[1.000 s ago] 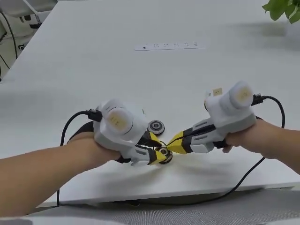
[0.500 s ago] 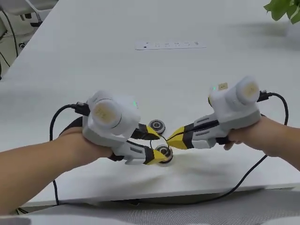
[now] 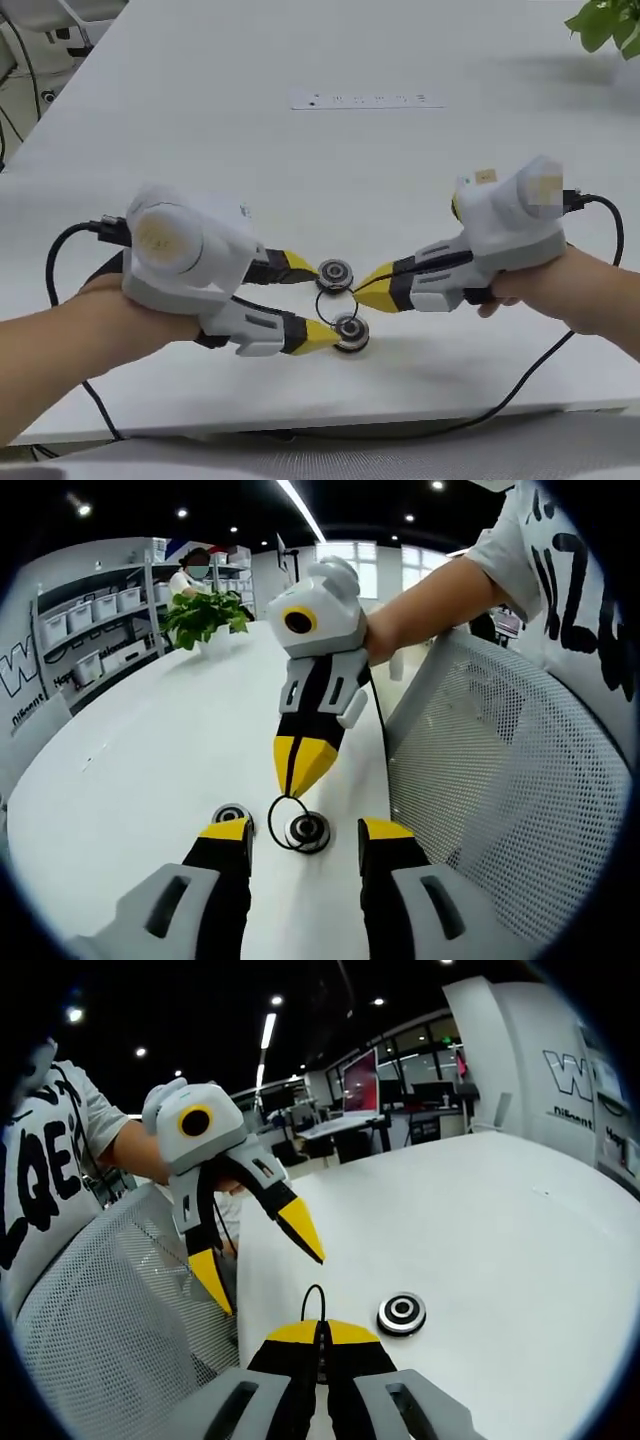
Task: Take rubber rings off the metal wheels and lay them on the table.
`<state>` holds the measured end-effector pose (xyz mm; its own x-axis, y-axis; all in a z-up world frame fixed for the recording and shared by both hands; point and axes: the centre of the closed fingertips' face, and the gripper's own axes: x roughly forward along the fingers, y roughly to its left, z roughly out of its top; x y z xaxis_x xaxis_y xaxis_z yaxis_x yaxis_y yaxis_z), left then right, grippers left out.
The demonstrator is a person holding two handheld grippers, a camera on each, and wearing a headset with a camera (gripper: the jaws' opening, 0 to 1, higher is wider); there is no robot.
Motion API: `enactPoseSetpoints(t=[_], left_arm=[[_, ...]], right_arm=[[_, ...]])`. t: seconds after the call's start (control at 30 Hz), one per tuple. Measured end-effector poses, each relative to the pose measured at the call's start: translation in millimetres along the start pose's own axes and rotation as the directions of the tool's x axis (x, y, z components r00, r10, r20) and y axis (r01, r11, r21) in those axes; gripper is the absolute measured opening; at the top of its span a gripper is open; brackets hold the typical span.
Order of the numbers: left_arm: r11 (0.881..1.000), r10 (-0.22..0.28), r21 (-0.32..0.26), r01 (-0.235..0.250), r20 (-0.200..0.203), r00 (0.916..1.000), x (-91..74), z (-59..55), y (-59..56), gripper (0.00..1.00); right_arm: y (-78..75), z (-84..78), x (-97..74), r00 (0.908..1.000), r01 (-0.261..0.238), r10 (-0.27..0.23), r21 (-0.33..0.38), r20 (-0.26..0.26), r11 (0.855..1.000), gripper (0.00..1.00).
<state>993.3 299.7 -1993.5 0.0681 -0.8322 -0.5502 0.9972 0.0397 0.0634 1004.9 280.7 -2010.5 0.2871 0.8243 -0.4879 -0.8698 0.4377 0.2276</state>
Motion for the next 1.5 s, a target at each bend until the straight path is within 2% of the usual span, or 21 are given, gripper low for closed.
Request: enactPoseSetpoints(t=[0.2, 0.33, 0.57, 0.7, 0.87, 1.17, 1.5], left_arm=[[0.999, 0.034, -0.021, -0.034, 0.019, 0.9992, -14.4, -0.3, 3.7, 0.47], [0.997, 0.06, -0.039, -0.059, 0.037, 0.9975, -25.0, 0.4, 6.4, 0.55], [0.995, 0.09, -0.044, -0.089, 0.034, 0.9954, -38.0, -6.6, 8.5, 0.63], [0.991, 0.109, -0.078, -0.106, 0.045, 0.993, -44.4, -9.7, 12.1, 0.69], [0.988, 0.128, -0.093, -0.125, 0.029, 0.9913, -49.2, -18.8, 14.6, 0.72], [0.981, 0.155, -0.125, -0.151, 0.026, 0.9875, -55.4, -25.5, 19.2, 0.81], [0.977, 0.169, -0.136, -0.164, 0.024, 0.9853, -59.7, -29.1, 20.3, 0.83]], right_arm=[[2.5, 7.8, 1.4, 0.9999, -0.004, 0.004, -0.006, 0.011, 1.0, 0.0], [2.8, 14.3, 3.9, 0.9998, -0.007, 0.008, -0.014, 0.017, 1.0, 0.0], [2.5, 22.6, 10.1, 0.9995, -0.013, 0.013, -0.021, 0.028, 1.0, 0.0], [3.1, 24.3, 15.9, 0.9994, -0.019, 0.02, -0.024, 0.027, 1.0, 0.0], [3.7, 24.3, 23.4, 0.9994, -0.024, 0.025, -0.028, 0.023, 0.999, 0.0], [0.0, 18.6, 35.0, 0.9996, -0.027, 0.027, -0.023, 0.005, 0.999, 0.0], [-3.0, 9.1, 48.1, 0.9993, -0.032, 0.031, -0.002, -0.021, 1.0, 0.0]])
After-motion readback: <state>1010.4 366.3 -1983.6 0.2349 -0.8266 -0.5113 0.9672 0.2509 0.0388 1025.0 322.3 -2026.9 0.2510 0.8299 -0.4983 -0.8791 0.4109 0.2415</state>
